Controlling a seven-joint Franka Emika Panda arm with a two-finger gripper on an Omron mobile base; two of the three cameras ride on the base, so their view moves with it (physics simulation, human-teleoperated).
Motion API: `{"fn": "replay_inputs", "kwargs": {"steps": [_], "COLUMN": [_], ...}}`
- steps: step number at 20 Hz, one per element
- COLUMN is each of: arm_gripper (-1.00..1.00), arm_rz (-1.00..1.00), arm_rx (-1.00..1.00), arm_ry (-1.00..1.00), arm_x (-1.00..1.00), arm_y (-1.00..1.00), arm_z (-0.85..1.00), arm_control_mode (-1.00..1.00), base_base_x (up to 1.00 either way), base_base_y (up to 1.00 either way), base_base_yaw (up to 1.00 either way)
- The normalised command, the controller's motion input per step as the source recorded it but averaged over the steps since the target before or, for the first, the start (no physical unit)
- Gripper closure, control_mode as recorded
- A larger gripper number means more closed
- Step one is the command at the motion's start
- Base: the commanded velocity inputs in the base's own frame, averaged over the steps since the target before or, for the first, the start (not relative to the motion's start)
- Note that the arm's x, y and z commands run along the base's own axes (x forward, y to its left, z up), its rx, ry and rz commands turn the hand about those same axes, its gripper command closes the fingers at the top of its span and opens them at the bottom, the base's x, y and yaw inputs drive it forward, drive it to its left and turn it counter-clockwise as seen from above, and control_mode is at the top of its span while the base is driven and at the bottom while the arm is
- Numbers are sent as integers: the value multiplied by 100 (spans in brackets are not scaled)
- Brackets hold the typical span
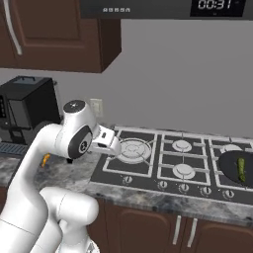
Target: Place both pans onto different burners. Then place the squash and the shrimp on different pans.
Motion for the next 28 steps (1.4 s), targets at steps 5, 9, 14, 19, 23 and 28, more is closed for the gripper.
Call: {"fn": "replay_inputs", "kwargs": {"steps": [5,9,14,19,23,28], "arm_gripper": [-100,-100,-100,-100,-100,-100], "arm_rz": [0,0,1,9,12,7], "arm_rx": [0,0,0,0,0,0], "arm_ry": [0,0,0,0,0,0], "arm_x": [0,0,5,7,1,18], "arm_y": [0,0,17,68,63,45], "arm_z": [0,0,-1,-2,-18,-33], "arm_control_mode": [100,100,-100,-100,-100,-100], "base_base_x": [47,27,6,0,0,0], "base_base_y": [0,16,19,0,0,0], "base_base_yaw": [1,2,2,0,0,0]}}
